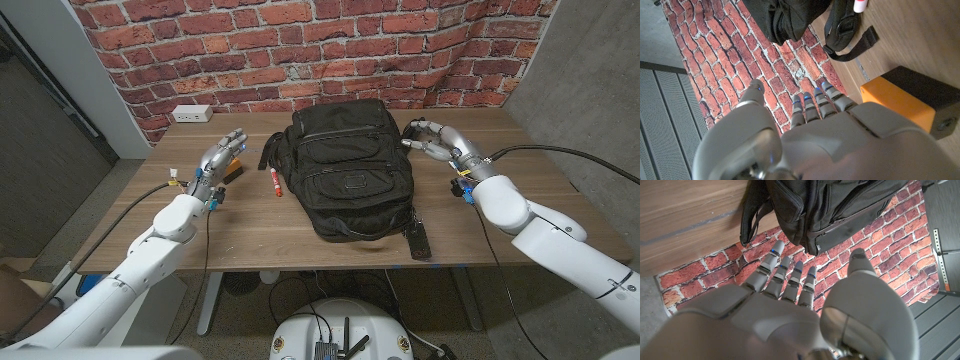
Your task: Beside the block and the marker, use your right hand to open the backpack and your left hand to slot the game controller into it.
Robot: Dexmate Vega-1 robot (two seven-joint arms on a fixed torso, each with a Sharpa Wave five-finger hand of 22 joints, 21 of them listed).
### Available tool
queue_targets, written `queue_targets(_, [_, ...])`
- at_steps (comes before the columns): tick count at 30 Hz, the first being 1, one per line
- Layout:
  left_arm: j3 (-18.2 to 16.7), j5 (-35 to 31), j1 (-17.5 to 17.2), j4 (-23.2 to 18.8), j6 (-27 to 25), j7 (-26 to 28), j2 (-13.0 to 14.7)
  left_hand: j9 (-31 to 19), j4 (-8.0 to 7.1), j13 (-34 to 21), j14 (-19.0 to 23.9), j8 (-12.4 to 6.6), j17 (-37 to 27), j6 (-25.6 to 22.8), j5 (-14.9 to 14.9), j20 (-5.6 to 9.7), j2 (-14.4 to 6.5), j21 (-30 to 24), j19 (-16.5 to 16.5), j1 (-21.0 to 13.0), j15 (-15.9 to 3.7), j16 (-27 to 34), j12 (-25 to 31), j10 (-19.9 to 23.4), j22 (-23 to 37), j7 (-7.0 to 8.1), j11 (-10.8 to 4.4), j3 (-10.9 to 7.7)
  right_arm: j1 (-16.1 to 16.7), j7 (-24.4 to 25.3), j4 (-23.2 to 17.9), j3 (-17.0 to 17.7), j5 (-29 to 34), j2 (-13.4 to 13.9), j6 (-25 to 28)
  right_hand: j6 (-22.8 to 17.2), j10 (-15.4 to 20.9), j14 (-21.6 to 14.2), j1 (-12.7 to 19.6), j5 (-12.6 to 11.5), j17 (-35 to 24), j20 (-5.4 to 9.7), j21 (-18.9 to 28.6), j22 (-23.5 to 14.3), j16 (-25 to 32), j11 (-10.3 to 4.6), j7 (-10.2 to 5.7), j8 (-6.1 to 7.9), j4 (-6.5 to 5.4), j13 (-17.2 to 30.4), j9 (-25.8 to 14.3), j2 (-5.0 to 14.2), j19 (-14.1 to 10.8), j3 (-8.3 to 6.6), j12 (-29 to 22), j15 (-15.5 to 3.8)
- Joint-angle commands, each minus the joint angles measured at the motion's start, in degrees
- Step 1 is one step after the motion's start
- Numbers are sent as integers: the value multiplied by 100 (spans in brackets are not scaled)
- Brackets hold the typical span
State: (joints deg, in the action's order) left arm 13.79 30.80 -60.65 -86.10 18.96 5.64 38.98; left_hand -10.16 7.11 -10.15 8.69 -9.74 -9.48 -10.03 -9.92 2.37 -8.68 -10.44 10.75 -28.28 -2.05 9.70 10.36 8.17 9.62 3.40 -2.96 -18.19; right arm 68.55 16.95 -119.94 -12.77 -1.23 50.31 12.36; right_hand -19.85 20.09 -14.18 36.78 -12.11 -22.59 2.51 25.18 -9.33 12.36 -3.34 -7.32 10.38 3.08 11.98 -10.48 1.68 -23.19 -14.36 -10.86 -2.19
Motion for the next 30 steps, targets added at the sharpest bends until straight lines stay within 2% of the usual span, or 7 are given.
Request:
queue_targets(1, [164, -23, 269, 279, 18, 166, -274, 6, 2, 3, -35, -32, -6, 30, -9, 391, -12, -17, -26, 23, -20, 13, 14, 23, 9, -32, -40, -43, -506, 130, 731, -242, -334, -420, -518, 86, -92, 88, -143, 51, 4, 48, -90, -17, -24, -22, -6, 11, -31, -12, -8, 27, 98, 21, -4, -132])
queue_targets(6, [250, -66, 421, 440, 66, 191, -400, 6, 3, 4, -39, -31, -6, 47, -10, 396, -19, -19, -28, 38, -24, 14, 17, 16, 9, -33, -45, -53, -626, 171, 1006, -306, -492, -570, -758, 112, -151, 148, -212, 73, 21, 46, -156, -15, -41, -46, 14, 10, -41, -23, -4, 38, 163, 45, 12, -116])
queue_targets(17, [443, -153, 649, 788, 258, 238, -702, 7, 2, 4, -49, -27, -5, 96, -9, 411, -33, -27, -20, 84, -51, 17, 22, -1, 9, -40, -56, -74, -809, 142, 1567, -348, -1006, -887, -1314, 367, -405, 394, -547, 154, 88, 7, -424, -9, -93, 23, 119, -33, -122, -64, 6, 97, 403, 149, 53, -78])
queue_targets(23, [496, -224, 729, 910, 349, 299, -793, 9, -11, 4, -125, 10, -9, 328, -9, 477, -49, -36, -10, 182, -92, 5, 2, -127, 12, 53, -97, -108, -890, -11, 1969, -339, -1407, -1079, -1769, 591, -612, 546, -827, 187, 123, -15, -599, -10, -101, 31, 250, -46, -229, -89, 13, 220, 527, 201, 71, -57])
queue_targets(30, [559, -183, 803, 944, 261, 234, -813, 13, -58, 5, -371, 1, -20, 523, -12, 575, -66, 37, -288, 348, -96, -26, -16, -314, 12, 80, -116, -133, -1003, -198, 2352, -389, -1787, -1253, -2080, 847, -836, 797, -1162, 199, 164, 17, -820, -12, -133, 26, 393, -56, -349, -113, 26, 328, 713, 276, 74, -32])
